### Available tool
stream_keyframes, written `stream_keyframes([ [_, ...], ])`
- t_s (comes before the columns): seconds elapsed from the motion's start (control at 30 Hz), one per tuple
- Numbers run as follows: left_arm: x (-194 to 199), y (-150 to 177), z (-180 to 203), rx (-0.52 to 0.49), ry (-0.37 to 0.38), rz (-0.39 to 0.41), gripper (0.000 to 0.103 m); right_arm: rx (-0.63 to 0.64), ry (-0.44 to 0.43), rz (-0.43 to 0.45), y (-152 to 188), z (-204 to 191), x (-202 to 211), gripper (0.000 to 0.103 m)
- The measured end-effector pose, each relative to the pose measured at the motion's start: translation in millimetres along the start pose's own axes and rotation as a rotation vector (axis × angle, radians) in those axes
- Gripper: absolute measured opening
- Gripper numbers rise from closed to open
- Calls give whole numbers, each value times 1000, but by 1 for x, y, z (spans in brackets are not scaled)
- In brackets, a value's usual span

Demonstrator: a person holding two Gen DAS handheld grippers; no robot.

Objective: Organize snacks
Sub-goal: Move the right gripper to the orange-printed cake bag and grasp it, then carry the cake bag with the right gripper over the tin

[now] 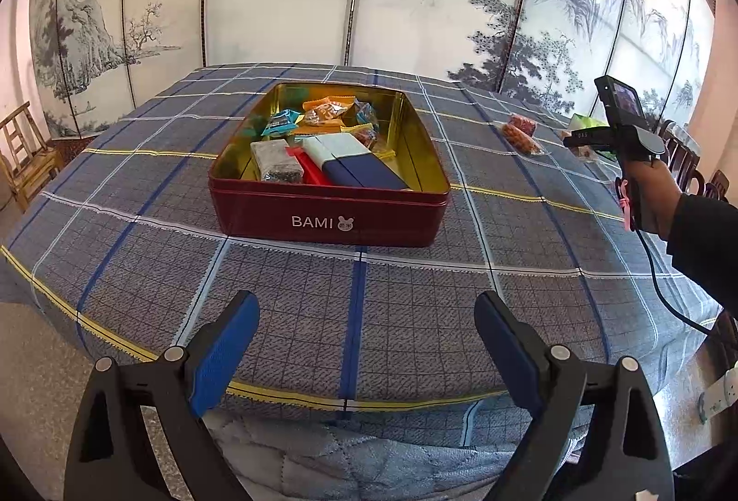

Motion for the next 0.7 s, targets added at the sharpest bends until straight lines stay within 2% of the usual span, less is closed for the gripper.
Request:
stream_keyframes([
  [0.3, 9, 4, 4, 1, 5, 7, 92, 13, 12, 88, -25, -20, 56, 38],
  [0.7, 23, 20, -19, 77, -16, 18, 92, 47, -4, 157, -45, -75, 111, 38],
])
Point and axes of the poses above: each gripper's, at about its wrist camera, not at the fingertips, and x roughly against the way its jaws point, z to its right, y to its underside, the point moved 5 cm from there along -x, roughly the way its jaws point, and after that the axes turned 10 degrees about y, right-handed, at the moved point
